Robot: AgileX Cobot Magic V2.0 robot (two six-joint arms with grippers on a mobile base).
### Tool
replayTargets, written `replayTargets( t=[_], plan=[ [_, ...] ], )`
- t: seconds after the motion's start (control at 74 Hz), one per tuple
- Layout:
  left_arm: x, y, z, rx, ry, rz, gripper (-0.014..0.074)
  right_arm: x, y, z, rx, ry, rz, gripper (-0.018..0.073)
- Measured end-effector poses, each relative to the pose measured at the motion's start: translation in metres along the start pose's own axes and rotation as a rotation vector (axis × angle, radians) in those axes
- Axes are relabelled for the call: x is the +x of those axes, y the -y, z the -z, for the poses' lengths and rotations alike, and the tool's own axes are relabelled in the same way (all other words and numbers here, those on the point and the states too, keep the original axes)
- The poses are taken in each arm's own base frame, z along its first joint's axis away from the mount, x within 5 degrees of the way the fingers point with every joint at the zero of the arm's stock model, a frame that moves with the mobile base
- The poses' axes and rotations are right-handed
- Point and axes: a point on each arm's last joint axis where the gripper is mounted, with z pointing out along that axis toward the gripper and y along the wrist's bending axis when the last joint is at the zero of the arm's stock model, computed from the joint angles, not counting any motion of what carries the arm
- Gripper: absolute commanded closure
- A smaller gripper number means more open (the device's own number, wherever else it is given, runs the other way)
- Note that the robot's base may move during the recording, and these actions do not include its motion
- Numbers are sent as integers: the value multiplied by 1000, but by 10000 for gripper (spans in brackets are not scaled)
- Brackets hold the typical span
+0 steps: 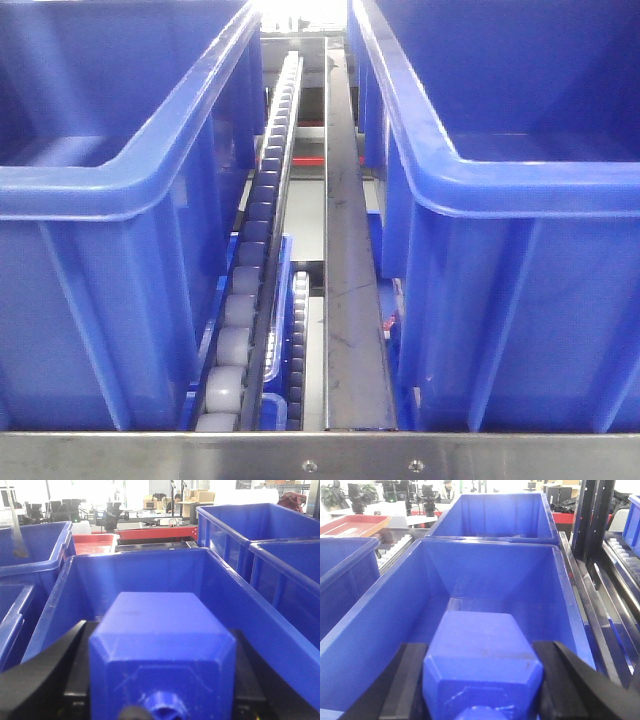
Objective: Pick and sort blue part to right shelf
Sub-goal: 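Lower the left gripper into the bin and release the blue part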
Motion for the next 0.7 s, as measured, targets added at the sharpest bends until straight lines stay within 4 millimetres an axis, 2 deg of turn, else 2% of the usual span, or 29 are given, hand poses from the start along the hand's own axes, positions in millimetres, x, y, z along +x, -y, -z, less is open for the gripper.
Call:
replayTargets(
  t=[0.203,0.311,0.378,0.514,0.649,0.703],
  plan=[
    [-4,-1,0,-10,42,-16,284,0,0,0,0,0,0,282],
    [-10,-2,-9,-25,29,-45,284,0,0,0,0,0,0,282],
    [-14,-3,-25,-25,-38,-51,284,0,0,0,0,0,0,282],
    [-26,-3,-70,-21,-200,-34,284,0,0,0,0,0,0,282],
    [-40,-4,-127,-25,-342,14,284,0,0,0,0,0,0,282],
    [-40,-4,-152,-26,-408,19,284,0,0,0,0,0,0,282]
  ],
)
